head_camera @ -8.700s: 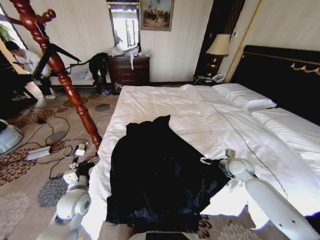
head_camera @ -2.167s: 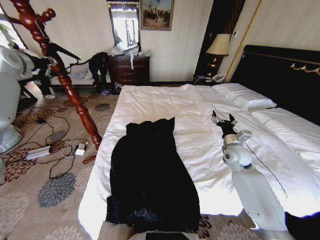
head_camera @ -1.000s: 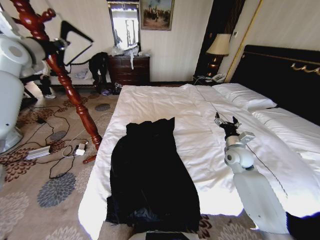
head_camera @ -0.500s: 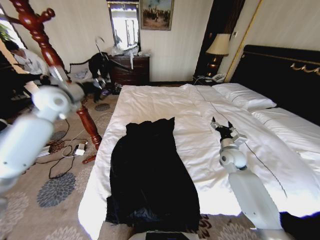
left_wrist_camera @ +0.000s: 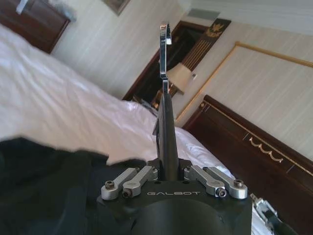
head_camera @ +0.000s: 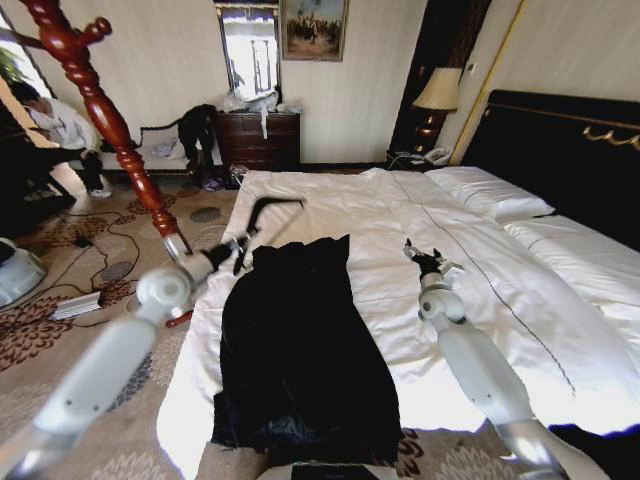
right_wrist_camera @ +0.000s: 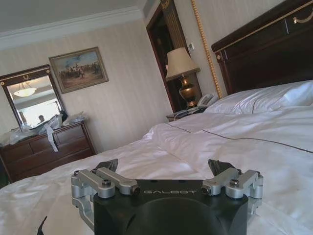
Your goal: Pick up the clothes from the bed and hang them on the clothes hanger.
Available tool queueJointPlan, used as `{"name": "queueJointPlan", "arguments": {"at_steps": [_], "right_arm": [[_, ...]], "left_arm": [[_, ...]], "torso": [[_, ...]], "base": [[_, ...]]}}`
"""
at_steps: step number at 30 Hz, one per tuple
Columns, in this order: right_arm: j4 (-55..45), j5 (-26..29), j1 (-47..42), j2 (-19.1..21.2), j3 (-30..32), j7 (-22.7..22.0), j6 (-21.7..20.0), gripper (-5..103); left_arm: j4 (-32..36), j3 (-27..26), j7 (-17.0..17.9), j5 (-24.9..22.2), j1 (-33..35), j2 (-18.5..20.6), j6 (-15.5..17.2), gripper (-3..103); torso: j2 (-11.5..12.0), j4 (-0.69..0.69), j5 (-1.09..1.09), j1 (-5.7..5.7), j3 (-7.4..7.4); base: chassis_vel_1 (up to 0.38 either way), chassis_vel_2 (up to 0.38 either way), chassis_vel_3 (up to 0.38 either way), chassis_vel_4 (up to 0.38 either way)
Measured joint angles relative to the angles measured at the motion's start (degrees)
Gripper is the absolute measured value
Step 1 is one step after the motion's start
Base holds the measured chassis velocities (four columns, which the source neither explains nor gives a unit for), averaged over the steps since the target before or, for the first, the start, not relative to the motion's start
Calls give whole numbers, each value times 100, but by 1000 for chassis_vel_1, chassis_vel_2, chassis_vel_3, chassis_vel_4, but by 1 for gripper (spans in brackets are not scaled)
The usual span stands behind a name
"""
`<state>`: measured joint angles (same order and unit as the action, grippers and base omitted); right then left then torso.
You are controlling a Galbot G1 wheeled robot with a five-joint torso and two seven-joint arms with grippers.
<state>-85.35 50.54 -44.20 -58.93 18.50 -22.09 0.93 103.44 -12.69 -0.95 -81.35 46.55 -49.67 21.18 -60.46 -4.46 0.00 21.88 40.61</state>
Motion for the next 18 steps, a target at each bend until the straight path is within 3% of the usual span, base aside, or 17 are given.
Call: {"name": "queueJointPlan", "arguments": {"at_steps": [9,18], "right_arm": [[-16,101,-324,444,-36,263,230,100],[249,351,319,350,-823,301,123,100]], "left_arm": [[-316,11,-249,409,741,-540,156,17],[-636,-89,-283,438,924,-953,252,17]], "torso": [[0,-3,-1,-1,0],[0,-1,1,-1,0]], "base": [[0,0,0,0],[0,0,0,0]]}}
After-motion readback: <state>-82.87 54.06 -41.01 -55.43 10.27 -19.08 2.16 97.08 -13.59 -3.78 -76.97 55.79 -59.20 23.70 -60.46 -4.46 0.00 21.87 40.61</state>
